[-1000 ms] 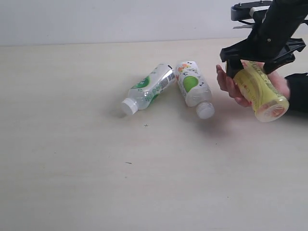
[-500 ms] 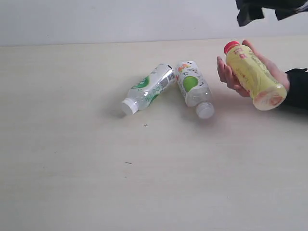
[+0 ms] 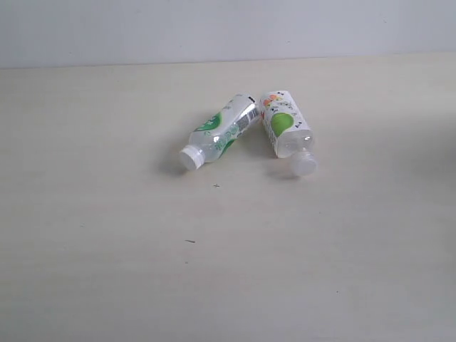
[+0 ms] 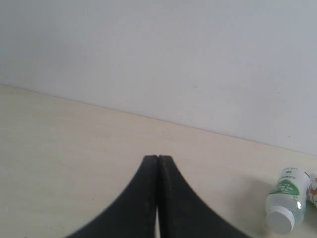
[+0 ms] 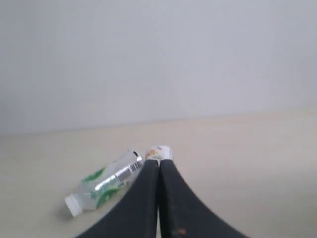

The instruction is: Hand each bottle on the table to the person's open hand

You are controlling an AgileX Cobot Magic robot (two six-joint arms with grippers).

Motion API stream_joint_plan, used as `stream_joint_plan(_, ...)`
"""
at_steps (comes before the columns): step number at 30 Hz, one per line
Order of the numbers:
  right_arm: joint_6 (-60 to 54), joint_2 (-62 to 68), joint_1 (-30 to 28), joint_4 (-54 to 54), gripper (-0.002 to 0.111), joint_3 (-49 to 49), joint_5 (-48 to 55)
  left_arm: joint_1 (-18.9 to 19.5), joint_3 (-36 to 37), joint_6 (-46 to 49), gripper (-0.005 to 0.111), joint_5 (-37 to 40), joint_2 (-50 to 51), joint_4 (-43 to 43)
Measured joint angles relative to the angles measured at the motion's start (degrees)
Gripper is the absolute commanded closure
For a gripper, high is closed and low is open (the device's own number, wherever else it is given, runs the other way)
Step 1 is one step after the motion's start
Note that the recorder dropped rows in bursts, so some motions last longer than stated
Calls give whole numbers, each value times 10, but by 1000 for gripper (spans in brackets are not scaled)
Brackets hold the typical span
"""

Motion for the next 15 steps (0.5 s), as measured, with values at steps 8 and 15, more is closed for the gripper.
stream_joint_plan(8,-13,-131,0,27,108,39,-22,0,0,0,107,0,0,0)
stream_joint_plan(15,-13,-131,0,28,108,39,-31,0,0,0,107,0,0,0)
